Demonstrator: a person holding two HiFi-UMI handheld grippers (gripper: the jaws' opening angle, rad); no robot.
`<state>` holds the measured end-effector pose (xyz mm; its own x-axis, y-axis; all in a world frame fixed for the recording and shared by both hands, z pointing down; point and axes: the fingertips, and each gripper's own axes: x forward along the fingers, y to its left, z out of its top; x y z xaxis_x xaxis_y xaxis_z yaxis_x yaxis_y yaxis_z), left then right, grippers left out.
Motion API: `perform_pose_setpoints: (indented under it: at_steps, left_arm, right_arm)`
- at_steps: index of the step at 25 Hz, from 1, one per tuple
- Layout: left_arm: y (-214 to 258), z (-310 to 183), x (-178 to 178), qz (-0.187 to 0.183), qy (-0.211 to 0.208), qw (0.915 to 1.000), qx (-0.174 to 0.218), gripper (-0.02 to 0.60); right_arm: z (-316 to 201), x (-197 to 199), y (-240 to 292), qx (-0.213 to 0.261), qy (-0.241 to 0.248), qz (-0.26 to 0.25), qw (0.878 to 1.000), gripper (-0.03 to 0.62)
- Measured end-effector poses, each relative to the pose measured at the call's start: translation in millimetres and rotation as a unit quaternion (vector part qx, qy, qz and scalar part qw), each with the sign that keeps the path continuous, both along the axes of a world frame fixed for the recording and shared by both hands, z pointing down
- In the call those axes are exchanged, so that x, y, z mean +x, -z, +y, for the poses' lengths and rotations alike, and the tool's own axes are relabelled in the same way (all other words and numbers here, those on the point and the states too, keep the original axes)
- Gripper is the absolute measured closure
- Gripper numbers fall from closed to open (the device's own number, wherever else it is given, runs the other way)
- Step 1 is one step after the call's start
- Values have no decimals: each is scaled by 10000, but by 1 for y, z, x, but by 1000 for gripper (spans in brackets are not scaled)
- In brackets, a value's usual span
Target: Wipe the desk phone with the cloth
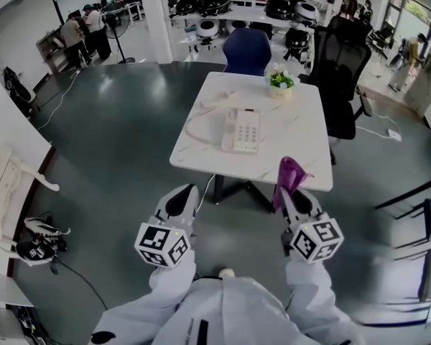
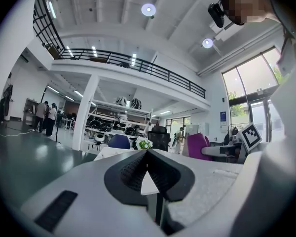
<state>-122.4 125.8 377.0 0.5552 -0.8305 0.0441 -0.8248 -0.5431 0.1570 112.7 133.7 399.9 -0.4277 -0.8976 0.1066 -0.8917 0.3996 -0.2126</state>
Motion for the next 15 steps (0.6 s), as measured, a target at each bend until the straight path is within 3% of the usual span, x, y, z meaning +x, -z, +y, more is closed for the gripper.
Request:
perform_pose_setpoints:
  at_steps: [15]
  left_arm:
    - [-17, -43, 6, 61, -155, 9996, -219, 584]
  right_arm:
    - [-35, 19, -9, -87, -362, -63, 9993, 563]
